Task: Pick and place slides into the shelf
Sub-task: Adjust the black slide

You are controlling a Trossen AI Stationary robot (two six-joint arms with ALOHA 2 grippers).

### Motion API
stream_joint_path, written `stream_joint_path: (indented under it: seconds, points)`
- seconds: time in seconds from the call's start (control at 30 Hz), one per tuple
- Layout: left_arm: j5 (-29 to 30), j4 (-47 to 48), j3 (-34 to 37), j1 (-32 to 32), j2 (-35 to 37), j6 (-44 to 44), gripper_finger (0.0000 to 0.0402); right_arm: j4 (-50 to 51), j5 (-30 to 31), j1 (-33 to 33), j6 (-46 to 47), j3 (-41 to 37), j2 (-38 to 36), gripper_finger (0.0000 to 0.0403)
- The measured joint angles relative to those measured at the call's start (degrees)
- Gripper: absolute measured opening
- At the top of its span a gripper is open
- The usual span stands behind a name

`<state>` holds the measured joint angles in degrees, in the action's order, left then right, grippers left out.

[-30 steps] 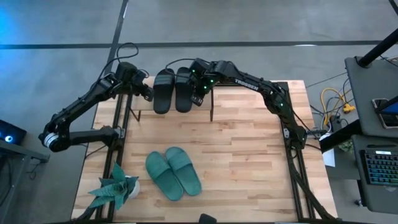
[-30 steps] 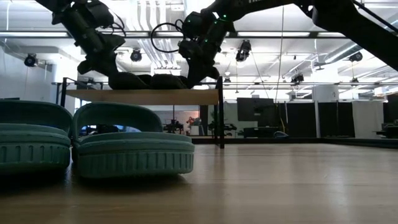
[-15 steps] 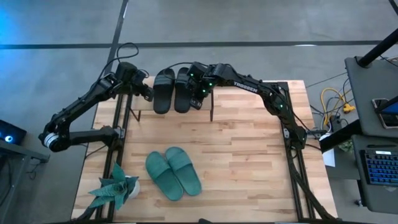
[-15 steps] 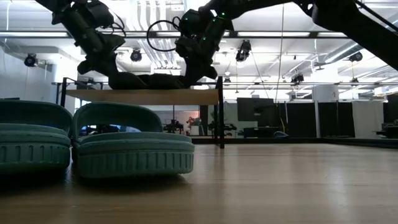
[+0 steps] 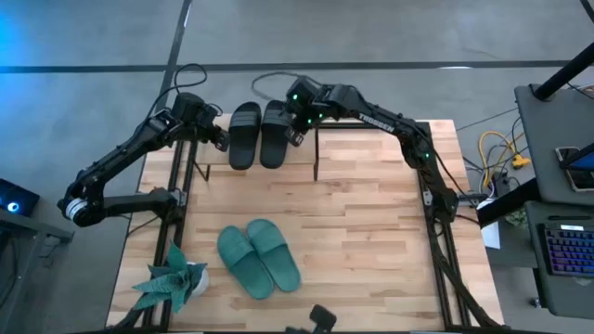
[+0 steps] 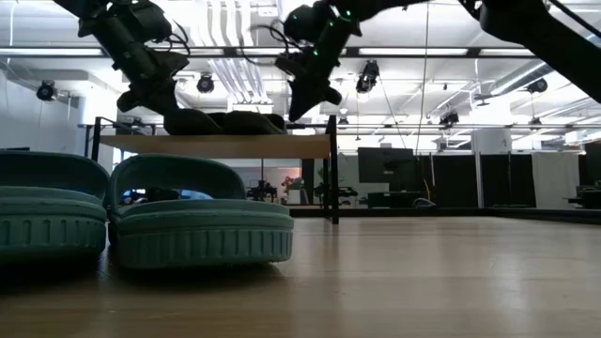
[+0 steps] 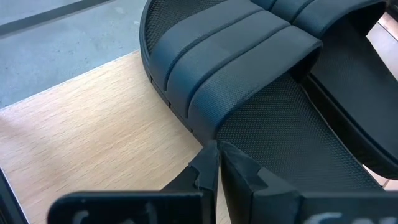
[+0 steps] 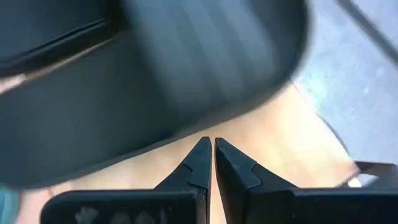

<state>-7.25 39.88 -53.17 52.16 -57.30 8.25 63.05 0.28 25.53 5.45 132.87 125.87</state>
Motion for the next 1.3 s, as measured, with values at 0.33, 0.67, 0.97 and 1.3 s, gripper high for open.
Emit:
stream_joint_path:
  seconds: [0.33,0.67,0.97,1.3]
  points:
    - [-0.02,-0.01,0.0,0.0,0.0,-0.02,0.0001,-4.17,-3.25,6.29,2.61,-2.55,0.71,0.0013]
    - [-0.04,0.01,0.0,0.0,0.0,0.27,0.0001,-8.28,-6.33,6.43,1.07,-3.27,3.62,0.0013]
    - [-0.04,0.06,0.0,0.0,0.0,0.37,0.0001,-9.31,-7.97,6.38,-0.12,-3.12,4.06,0.0013]
    - [-0.03,0.01,0.0,0.0,0.0,0.35,0.0002,-9.31,-9.34,5.91,-0.13,-3.09,4.06,0.0013]
